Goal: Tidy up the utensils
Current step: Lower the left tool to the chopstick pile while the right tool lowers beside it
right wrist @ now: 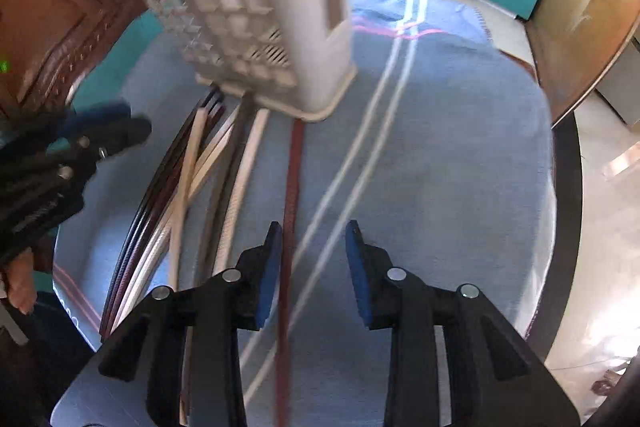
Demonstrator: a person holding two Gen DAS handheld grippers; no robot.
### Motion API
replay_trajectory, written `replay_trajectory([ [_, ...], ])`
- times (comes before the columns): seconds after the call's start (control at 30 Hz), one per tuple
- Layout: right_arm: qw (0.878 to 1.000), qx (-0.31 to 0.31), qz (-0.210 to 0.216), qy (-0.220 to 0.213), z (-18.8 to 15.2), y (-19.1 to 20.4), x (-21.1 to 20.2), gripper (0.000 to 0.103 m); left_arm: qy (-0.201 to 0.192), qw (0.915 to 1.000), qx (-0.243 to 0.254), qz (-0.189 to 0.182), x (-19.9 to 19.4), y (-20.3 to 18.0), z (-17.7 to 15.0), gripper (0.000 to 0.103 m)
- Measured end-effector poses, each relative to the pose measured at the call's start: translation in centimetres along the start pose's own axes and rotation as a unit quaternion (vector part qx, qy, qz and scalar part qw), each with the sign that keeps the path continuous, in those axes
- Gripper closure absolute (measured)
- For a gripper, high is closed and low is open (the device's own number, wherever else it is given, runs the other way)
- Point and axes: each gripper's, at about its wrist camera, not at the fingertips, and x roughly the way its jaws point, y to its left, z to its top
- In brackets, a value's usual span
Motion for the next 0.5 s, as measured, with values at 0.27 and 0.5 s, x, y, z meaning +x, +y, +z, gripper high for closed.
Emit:
replay_trajectory([
  [0.27, 1.0, 0.004, 0.003, -0.005, 0.0, 0.1, 0.1, 0.061, 0.047, 0.9988, 0.009, 0.015, 2.4, -0.8, -0.8, 0.069],
  [0.5, 1.0, 0.019, 0.006, -0.004, -0.2, 0.1, -0.1, 0.061, 0.057, 0.9982, -0.017, 0.005, 2.5, 1.1, -1.3, 0.082],
])
